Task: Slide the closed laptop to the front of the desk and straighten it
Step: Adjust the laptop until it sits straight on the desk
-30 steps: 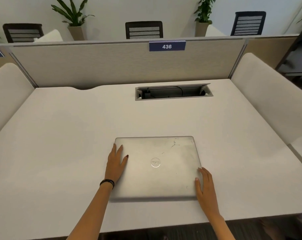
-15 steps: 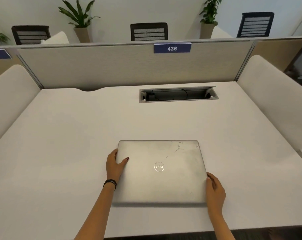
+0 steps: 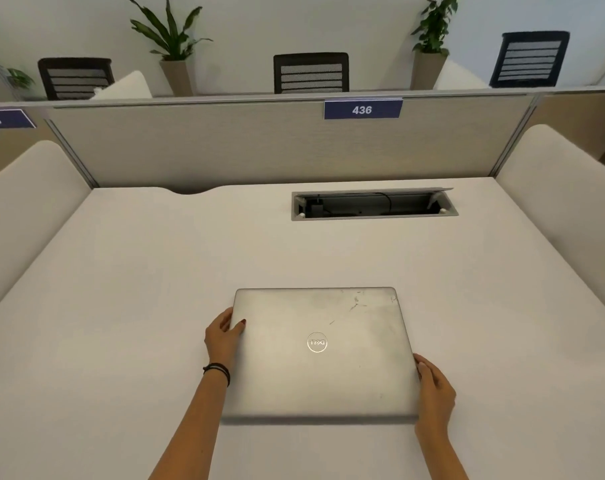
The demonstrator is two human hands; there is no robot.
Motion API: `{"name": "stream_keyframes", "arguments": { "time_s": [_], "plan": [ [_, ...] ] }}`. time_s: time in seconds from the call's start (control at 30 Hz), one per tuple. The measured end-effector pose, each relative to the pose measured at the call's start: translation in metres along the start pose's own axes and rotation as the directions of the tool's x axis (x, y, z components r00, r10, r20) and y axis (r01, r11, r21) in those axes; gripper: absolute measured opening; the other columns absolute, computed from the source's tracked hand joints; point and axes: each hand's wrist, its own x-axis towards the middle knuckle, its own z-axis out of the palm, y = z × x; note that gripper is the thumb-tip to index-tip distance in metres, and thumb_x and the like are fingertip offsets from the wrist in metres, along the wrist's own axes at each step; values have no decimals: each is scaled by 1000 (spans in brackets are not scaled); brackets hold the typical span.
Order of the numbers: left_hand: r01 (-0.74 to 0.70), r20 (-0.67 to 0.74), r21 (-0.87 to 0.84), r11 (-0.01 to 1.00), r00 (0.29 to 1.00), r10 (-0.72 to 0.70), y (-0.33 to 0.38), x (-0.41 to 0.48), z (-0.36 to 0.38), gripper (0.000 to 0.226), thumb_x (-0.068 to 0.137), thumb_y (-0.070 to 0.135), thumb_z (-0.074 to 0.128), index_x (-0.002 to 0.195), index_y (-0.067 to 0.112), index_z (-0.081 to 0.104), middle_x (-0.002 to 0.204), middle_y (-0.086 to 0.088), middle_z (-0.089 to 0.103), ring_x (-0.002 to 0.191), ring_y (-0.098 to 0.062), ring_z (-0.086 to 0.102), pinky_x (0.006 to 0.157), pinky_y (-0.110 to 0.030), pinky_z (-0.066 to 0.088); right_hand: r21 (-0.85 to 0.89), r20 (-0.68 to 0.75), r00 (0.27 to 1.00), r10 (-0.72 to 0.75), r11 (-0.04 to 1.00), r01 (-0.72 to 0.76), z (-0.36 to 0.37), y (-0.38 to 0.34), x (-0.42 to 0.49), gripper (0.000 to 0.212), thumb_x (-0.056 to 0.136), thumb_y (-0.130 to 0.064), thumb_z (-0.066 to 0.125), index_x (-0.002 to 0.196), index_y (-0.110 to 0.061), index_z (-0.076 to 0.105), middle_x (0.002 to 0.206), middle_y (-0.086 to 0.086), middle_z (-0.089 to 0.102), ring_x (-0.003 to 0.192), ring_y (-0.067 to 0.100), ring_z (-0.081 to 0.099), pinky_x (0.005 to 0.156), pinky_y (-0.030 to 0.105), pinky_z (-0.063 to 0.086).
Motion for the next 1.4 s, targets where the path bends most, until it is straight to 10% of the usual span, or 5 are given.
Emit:
{"name": "stream_keyframes", "arguments": {
  "time_s": [0.47, 1.4],
  "plan": [
    [33, 174, -81, 996, 985, -18, -3, 1, -23, 49, 88, -1, 59, 135, 5, 46, 141, -11, 50, 129, -25, 47, 112, -47, 35, -180, 27, 975, -222, 958, 224, 14, -1, -6, 28, 94, -12, 46, 114, -7, 65, 112, 5, 67, 101, 16, 58, 86, 26, 43],
    [-35, 158, -28, 999, 987, 39, 3, 43, -10, 42, 92, 0, 52, 133, 5, 47, 139, -11, 50, 123, -20, 49, 106, -33, 37, -66, -194, 977, -86, 995, 75, 51, -7, 7, 34, 88, -21, 42, 97, -11, 73, 96, 0, 71, 90, 16, 63, 78, 28, 46]
  ]
}}
